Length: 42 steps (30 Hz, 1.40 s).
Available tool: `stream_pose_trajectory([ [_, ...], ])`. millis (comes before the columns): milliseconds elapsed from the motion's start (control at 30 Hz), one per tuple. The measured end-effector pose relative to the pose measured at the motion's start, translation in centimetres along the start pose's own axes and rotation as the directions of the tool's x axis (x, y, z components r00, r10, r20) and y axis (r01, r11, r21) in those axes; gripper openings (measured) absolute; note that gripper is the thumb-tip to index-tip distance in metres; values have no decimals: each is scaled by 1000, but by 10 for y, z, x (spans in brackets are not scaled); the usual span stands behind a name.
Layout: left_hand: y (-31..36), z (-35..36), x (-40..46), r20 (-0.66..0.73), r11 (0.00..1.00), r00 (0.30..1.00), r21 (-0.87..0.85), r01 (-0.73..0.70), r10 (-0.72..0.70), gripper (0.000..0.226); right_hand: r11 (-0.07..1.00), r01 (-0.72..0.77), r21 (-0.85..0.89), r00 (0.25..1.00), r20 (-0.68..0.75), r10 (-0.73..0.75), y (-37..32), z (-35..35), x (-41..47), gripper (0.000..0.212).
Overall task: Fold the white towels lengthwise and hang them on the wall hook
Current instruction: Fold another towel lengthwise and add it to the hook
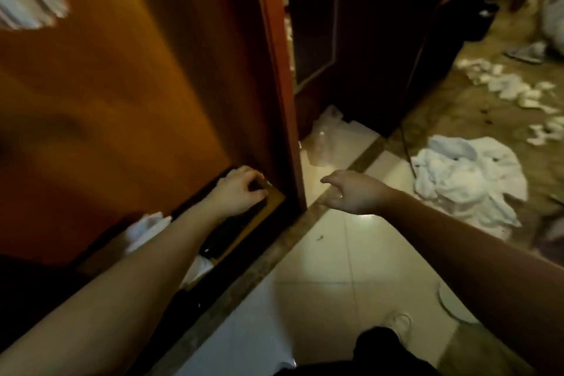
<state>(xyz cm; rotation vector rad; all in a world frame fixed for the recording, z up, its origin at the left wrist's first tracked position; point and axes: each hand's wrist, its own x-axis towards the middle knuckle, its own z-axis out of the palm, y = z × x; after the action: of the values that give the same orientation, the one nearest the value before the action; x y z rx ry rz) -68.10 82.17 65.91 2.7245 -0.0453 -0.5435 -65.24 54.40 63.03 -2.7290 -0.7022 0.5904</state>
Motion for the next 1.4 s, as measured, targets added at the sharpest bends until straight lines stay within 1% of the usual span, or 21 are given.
stream_pose_trajectory([
  [133, 73, 58, 62, 118, 994, 993, 97, -40, 29, 49, 990, -130, 54, 991, 42, 128, 92, 32, -31, 62],
  [267, 147, 113, 114, 211, 990, 975, 107, -97, 73, 51, 966, -245, 84, 966, 106, 236, 178, 46, -56, 63],
  [367, 201, 155, 154, 299, 986, 951, 119, -120, 79, 50, 929, -347, 124, 932, 153, 328, 246, 57, -71, 62],
  [467, 246, 187, 180, 350, 981, 934, 143, -132, 75, 48, 873, -455, 173, 882, 219, 416, 299, 74, -90, 57],
  [533, 275, 206, 195, 387, 977, 919, 159, -140, 68, 47, 821, -530, 215, 839, 273, 470, 332, 85, -102, 54],
  [700, 326, 245, 243, 458, 967, 887, 193, -165, 60, 42, 676, -678, 289, 733, 342, 589, 404, 107, -123, 49],
  [833, 360, 269, 292, 520, 971, 853, 179, -160, 45, 40, 559, -764, 323, 645, 400, 651, 455, 119, -131, 49],
  [933, 385, 288, 342, 566, 961, 822, 191, -201, 59, 38, 489, -801, 346, 598, 410, 689, 494, 121, -128, 47],
  [1067, 424, 312, 423, 603, 949, 791, 178, -258, 102, 39, 396, -847, 355, 524, 429, 736, 556, 121, -107, 45],
  [1200, 455, 336, 515, 668, 945, 736, 159, -286, 111, 37, 237, -887, 397, 423, 490, 762, 611, 123, -64, 45],
  [1300, 472, 350, 588, 704, 928, 702, 182, -324, 107, 37, 135, -878, 459, 393, 533, 749, 649, 120, -21, 42],
  [1400, 489, 365, 652, 714, 925, 694, 198, -324, 91, 33, 11, -847, 531, 357, 555, 751, 686, 122, 18, 39],
])
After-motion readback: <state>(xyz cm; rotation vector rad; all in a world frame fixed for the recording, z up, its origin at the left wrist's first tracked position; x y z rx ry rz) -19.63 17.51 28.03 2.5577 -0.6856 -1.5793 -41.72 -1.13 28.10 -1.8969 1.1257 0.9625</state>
